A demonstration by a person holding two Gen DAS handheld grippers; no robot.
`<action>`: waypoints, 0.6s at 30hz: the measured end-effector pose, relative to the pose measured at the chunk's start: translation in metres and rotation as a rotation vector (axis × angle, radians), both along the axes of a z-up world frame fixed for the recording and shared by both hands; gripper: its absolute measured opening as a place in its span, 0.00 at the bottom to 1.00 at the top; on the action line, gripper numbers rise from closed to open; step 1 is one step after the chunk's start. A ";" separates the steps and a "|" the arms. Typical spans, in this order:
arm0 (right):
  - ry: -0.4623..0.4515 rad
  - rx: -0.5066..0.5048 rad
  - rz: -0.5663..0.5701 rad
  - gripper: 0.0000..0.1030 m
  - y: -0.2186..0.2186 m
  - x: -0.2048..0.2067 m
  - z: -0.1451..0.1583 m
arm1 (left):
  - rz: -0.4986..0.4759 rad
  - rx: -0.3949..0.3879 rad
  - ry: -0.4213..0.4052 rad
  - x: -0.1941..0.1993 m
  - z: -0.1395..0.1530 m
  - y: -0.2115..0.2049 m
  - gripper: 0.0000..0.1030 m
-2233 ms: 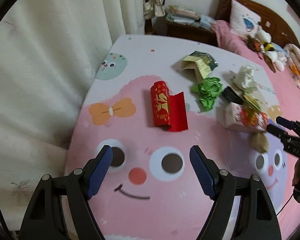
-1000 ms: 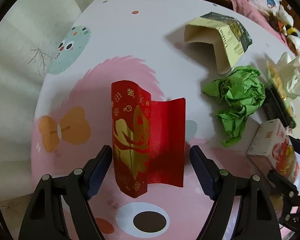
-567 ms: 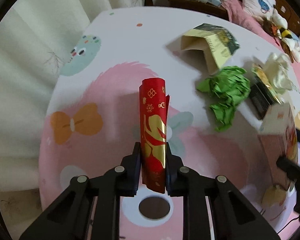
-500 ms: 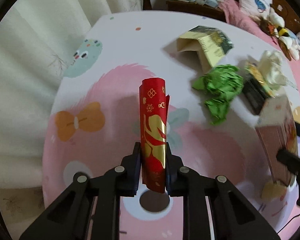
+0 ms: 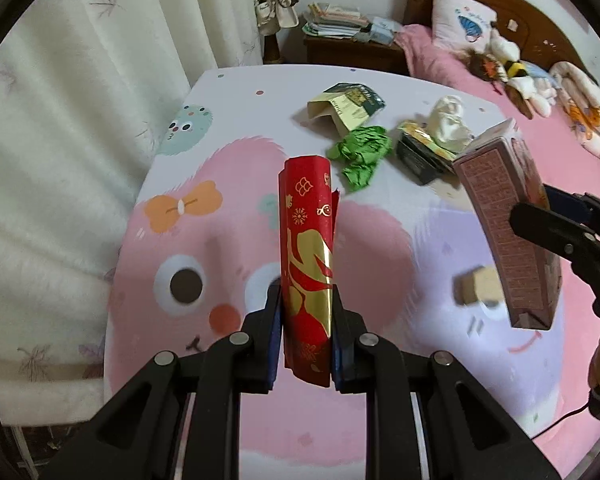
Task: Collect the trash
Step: 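Carry the red wrapper and strawberry box down over the blue bin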
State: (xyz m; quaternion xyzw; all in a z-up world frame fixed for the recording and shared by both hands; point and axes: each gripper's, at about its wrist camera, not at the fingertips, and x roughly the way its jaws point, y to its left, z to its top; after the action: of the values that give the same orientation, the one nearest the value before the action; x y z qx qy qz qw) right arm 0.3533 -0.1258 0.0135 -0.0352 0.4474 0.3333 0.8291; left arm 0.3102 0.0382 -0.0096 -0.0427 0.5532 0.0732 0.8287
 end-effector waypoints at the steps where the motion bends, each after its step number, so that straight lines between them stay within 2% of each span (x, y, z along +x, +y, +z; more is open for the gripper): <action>1: 0.005 0.011 -0.012 0.53 -0.001 -0.010 0.002 | -0.008 -0.002 -0.005 -0.007 0.002 0.002 0.17; 6: 0.029 0.045 -0.068 0.53 0.001 -0.067 0.006 | -0.060 0.004 -0.038 -0.058 0.019 0.005 0.17; 12: 0.054 0.036 -0.135 0.53 0.021 -0.148 0.002 | -0.135 0.019 -0.068 -0.133 0.033 0.018 0.17; 18: 0.071 0.005 -0.200 0.53 0.046 -0.228 -0.009 | -0.201 0.016 -0.085 -0.204 0.027 0.037 0.17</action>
State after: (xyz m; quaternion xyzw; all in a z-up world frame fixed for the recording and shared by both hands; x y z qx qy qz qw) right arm 0.1251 -0.0796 0.0043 0.0238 0.4768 0.2509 0.8421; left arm 0.1059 0.0749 0.0176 0.0166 0.5184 -0.0078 0.8549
